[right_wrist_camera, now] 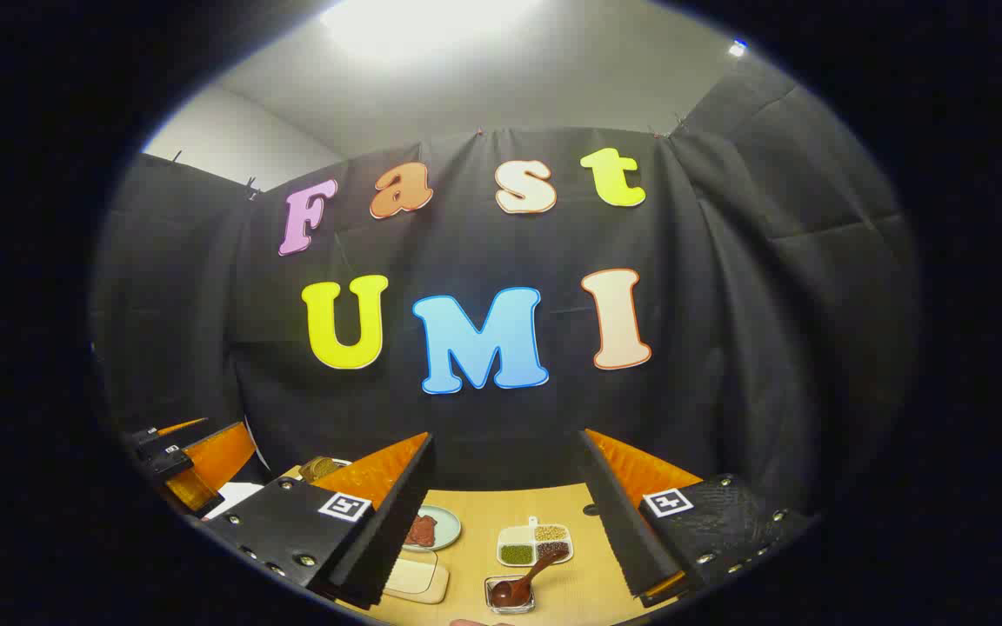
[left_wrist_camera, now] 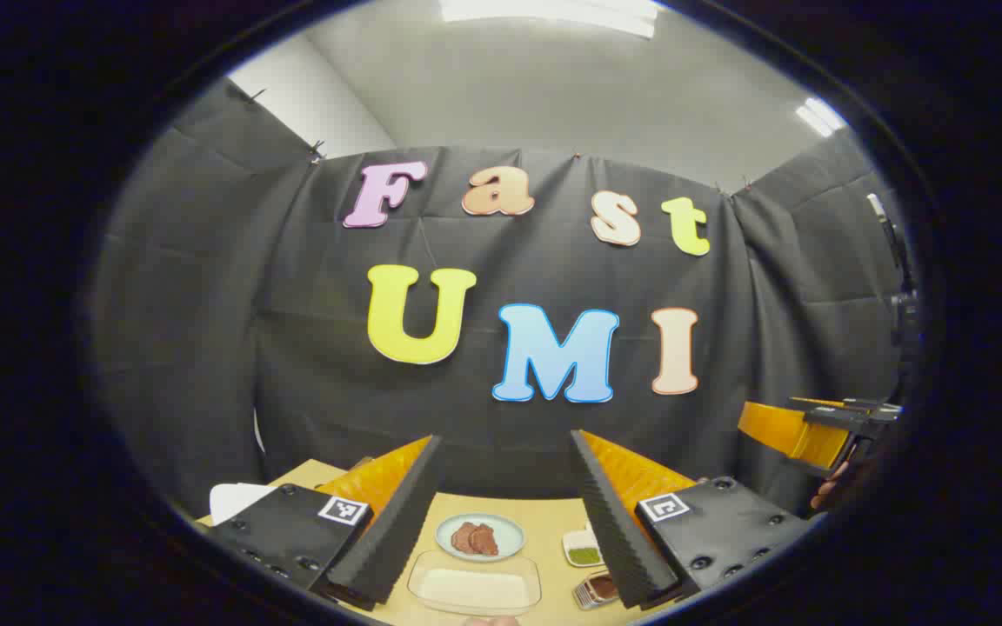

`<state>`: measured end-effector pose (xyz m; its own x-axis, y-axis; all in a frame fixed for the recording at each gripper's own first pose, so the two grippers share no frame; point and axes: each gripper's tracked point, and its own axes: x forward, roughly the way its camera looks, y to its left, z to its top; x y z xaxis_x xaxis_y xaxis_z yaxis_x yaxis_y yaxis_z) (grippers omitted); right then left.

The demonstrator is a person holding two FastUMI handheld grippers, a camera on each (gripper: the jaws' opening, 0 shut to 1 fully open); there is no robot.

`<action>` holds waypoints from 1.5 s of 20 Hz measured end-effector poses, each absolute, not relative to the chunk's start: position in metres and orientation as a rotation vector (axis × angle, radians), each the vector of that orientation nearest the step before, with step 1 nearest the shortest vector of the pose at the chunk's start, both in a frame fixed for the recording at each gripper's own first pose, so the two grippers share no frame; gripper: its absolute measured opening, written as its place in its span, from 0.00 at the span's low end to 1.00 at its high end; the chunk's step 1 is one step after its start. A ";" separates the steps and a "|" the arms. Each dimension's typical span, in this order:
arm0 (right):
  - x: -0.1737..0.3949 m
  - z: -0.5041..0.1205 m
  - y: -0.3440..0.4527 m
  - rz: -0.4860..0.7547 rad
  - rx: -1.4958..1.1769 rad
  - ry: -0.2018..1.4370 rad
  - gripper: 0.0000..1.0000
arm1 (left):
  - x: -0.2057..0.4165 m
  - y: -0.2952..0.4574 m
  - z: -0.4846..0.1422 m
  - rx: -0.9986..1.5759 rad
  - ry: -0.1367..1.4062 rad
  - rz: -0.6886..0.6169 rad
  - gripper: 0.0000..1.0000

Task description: Close the left gripper, press the button to open the rice cooker; take a wooden spoon from the chopstick holder with the right hand, scoop a spoonful of rice and pour it into the rice cooker, then put the wooden spoon back into the chopstick holder.

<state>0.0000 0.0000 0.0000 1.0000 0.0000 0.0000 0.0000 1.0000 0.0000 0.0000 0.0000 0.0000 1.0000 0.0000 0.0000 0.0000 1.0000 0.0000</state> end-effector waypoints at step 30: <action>0.001 -0.027 0.035 0.039 -0.067 0.043 0.98 | -0.002 0.062 -0.028 0.089 0.036 0.075 0.95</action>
